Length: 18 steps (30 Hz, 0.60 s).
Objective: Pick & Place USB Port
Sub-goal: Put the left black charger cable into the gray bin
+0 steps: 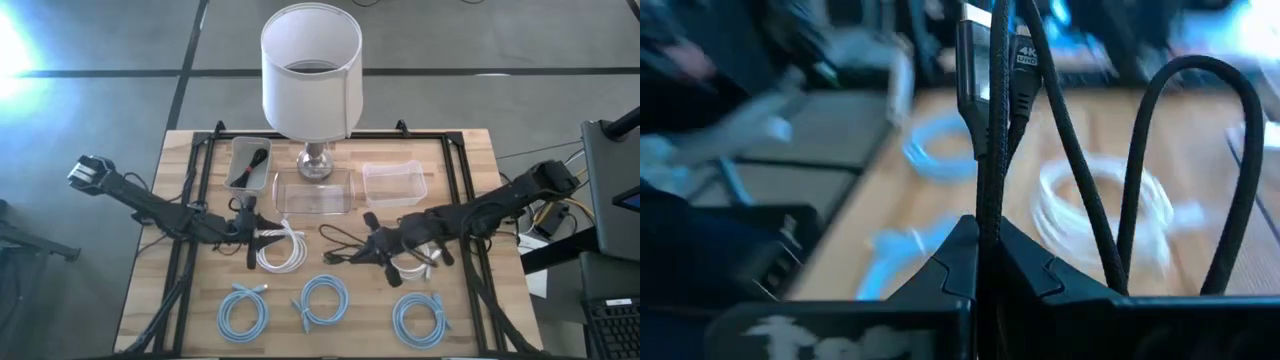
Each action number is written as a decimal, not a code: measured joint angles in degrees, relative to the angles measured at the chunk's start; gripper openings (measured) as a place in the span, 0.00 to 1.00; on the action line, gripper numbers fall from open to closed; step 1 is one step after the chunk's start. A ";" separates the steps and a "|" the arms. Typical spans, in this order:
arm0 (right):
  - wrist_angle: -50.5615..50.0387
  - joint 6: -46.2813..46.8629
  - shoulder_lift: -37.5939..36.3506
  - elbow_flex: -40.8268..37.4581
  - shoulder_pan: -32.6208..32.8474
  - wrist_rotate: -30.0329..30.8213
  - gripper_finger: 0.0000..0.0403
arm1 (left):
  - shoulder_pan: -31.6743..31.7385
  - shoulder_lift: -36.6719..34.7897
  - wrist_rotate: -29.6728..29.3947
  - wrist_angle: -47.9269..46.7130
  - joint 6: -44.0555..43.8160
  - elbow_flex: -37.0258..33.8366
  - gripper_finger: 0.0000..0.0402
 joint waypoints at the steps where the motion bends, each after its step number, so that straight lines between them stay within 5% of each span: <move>1: 3.00 -0.92 0.59 0.00 0.00 -1.45 0.03 | 0.00 1.15 -0.02 1.54 1.30 0.00 0.30; 6: 13.15 -4.82 4.90 0.65 -0.04 -7.10 0.03 | 0.02 7.42 1.57 11.42 7.23 -0.02 0.30; 18: 19.37 -3.20 15.36 7.06 -0.90 -12.93 0.03 | 0.22 22.28 3.61 22.96 11.70 5.21 0.30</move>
